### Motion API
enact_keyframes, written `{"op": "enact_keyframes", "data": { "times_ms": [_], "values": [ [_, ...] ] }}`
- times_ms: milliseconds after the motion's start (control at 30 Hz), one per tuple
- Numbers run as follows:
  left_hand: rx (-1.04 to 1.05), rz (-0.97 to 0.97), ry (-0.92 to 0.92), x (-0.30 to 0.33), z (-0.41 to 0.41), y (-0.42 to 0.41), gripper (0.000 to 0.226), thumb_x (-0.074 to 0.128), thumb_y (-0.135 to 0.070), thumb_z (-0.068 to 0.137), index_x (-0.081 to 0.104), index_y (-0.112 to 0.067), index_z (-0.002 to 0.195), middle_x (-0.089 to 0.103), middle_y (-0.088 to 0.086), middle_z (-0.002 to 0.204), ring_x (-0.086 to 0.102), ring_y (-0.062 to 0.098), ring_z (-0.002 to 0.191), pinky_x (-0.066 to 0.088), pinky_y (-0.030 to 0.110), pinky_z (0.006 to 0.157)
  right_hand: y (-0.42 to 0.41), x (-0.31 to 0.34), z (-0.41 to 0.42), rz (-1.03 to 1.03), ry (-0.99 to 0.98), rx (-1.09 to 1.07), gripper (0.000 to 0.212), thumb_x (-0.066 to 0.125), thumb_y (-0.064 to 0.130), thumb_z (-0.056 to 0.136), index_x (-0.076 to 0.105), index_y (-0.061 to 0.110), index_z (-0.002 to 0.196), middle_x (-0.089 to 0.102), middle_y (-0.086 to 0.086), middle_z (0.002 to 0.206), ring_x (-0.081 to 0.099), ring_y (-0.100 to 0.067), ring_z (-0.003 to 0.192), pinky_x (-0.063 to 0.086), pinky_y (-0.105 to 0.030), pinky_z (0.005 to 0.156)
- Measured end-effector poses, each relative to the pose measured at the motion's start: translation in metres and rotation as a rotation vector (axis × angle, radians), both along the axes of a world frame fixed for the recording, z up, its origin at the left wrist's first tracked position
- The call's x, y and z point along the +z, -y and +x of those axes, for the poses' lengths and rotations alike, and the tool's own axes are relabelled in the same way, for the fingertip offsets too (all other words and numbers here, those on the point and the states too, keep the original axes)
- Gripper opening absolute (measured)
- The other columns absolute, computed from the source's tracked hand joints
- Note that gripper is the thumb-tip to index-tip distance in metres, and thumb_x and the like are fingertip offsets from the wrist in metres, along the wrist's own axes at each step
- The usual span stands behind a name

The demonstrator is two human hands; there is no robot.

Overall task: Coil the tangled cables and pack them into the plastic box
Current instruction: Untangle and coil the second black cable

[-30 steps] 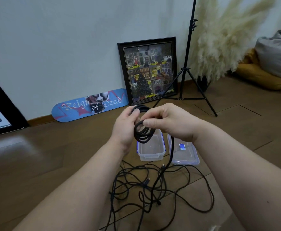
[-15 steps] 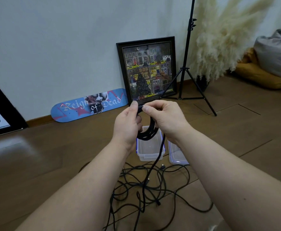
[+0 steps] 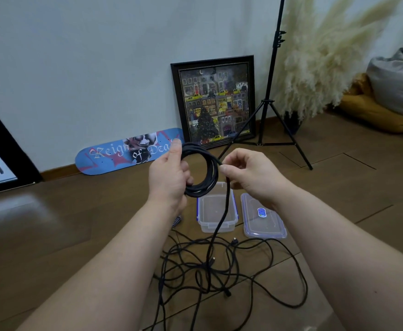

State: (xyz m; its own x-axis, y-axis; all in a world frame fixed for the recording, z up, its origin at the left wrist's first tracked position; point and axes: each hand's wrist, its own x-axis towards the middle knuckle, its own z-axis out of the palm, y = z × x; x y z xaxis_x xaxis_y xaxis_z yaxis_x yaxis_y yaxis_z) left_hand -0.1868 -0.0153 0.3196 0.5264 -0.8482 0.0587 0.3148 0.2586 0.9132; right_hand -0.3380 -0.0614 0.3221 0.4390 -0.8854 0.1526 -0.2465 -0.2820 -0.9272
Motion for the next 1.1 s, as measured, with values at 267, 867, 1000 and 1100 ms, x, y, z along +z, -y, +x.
{"op": "enact_keyframes", "data": {
  "times_ms": [267,867,1000,1100],
  "values": [
    [-0.056,0.002,0.138,0.000,-0.008,-0.001,0.040,0.047,-0.041,0.101,0.037,-0.020,0.068,0.027,-0.008,0.046,0.021,0.008,0.041,0.023,0.024,0.044,0.006,0.013,0.007,0.132,0.419,-0.120,0.015,0.055,0.009,0.097,0.055,0.010,0.082,0.040,0.001,0.057,0.033,-0.011,0.047,0.029,-0.023,0.043],
    [-0.006,-0.014,0.081,0.004,-0.015,0.001,0.032,0.049,-0.039,0.101,0.047,-0.015,0.080,0.027,-0.010,0.043,0.022,0.007,0.037,0.024,0.023,0.043,-0.015,-0.008,0.006,-0.490,-0.390,0.068,0.118,0.081,0.056,0.064,0.007,0.034,0.154,0.019,0.005,0.153,0.045,-0.020,0.130,0.042,-0.031,0.100],
    [-0.047,-0.005,0.081,0.004,-0.016,-0.001,0.031,0.048,-0.042,0.100,0.049,-0.013,0.087,0.027,-0.010,0.043,0.022,0.008,0.038,0.026,0.023,0.043,-0.018,-0.007,0.014,-0.516,-0.460,0.044,0.126,0.083,0.056,0.062,-0.005,0.042,0.152,0.017,0.004,0.157,0.052,-0.026,0.122,0.049,-0.038,0.092],
    [-0.121,-0.005,0.032,0.005,-0.011,-0.002,0.034,0.045,-0.043,0.101,0.056,-0.014,0.086,0.028,-0.008,0.048,0.022,0.008,0.041,0.026,0.025,0.049,-0.017,-0.005,0.018,-0.527,-0.409,-0.022,0.118,0.082,0.052,0.065,0.005,0.040,0.153,0.039,0.001,0.137,0.055,-0.021,0.111,0.047,-0.032,0.088]
  ]
}}
